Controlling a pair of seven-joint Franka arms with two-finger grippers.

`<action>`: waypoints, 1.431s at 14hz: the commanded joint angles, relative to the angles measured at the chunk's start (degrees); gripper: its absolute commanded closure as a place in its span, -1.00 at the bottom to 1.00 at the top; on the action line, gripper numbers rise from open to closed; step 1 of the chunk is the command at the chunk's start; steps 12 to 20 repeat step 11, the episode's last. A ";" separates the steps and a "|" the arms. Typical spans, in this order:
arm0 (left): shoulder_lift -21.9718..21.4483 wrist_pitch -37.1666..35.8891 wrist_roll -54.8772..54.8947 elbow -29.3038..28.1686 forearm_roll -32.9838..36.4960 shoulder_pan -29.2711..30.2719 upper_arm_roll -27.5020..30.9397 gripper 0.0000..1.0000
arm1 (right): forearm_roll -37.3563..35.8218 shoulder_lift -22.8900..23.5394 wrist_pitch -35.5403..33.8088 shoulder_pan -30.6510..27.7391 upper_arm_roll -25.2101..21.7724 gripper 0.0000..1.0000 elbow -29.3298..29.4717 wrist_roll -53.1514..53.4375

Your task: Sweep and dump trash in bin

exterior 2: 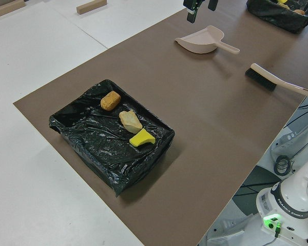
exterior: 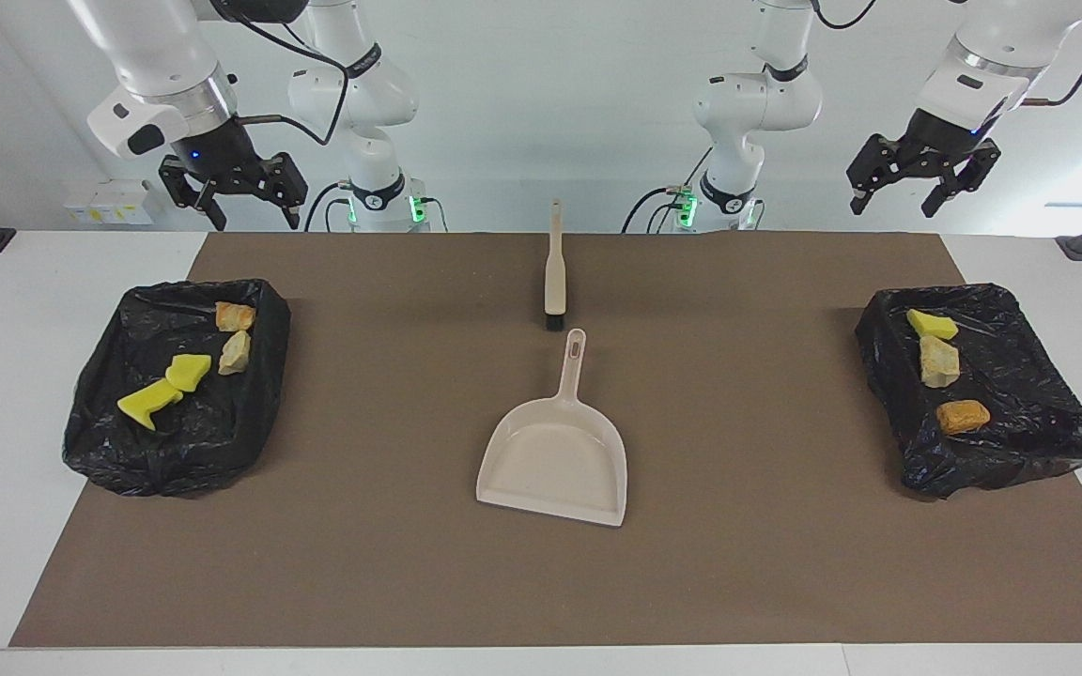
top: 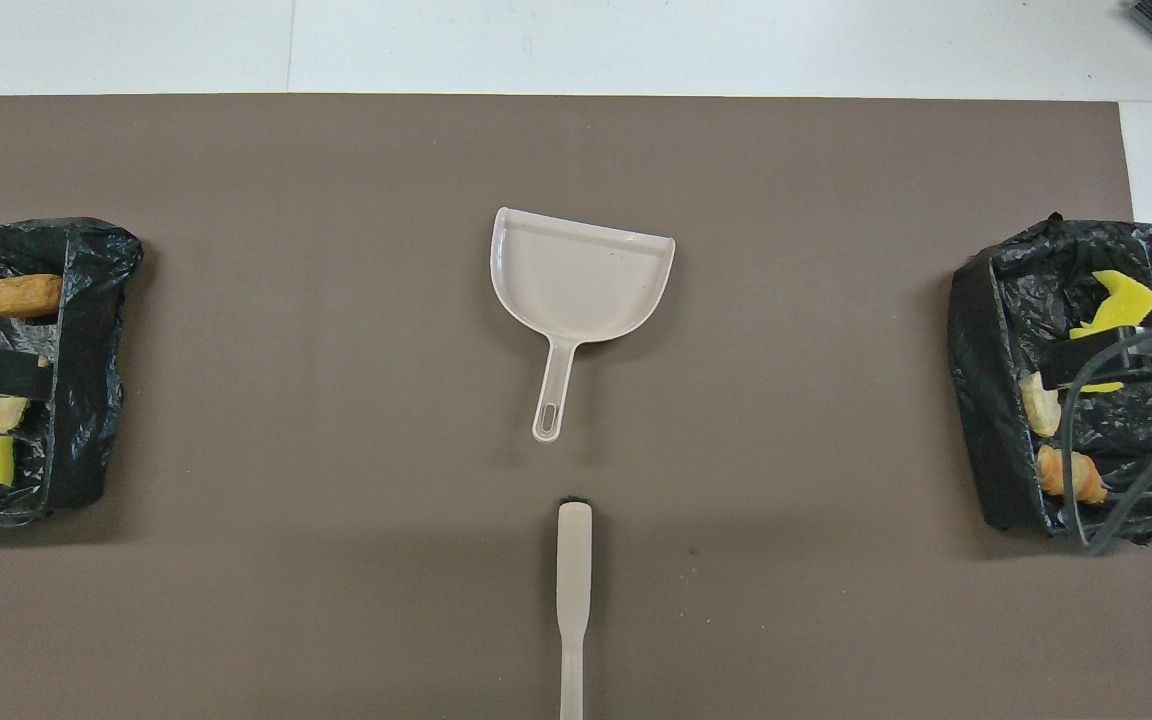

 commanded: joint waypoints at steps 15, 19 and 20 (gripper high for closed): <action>-0.15 0.15 0.91 -0.11 0.74 0.62 -0.20 -1.00 | 0.93 -1.27 0.62 -0.53 0.25 -1.00 -1.46 0.53; -0.15 0.15 0.91 -0.11 0.74 0.62 -0.20 -1.00 | 0.93 -1.27 0.62 -0.53 0.25 -1.00 -1.46 0.53; -0.15 0.15 0.91 -0.11 0.74 0.62 -0.20 -1.00 | 0.93 -1.27 0.62 -0.53 0.25 -1.00 -1.46 0.53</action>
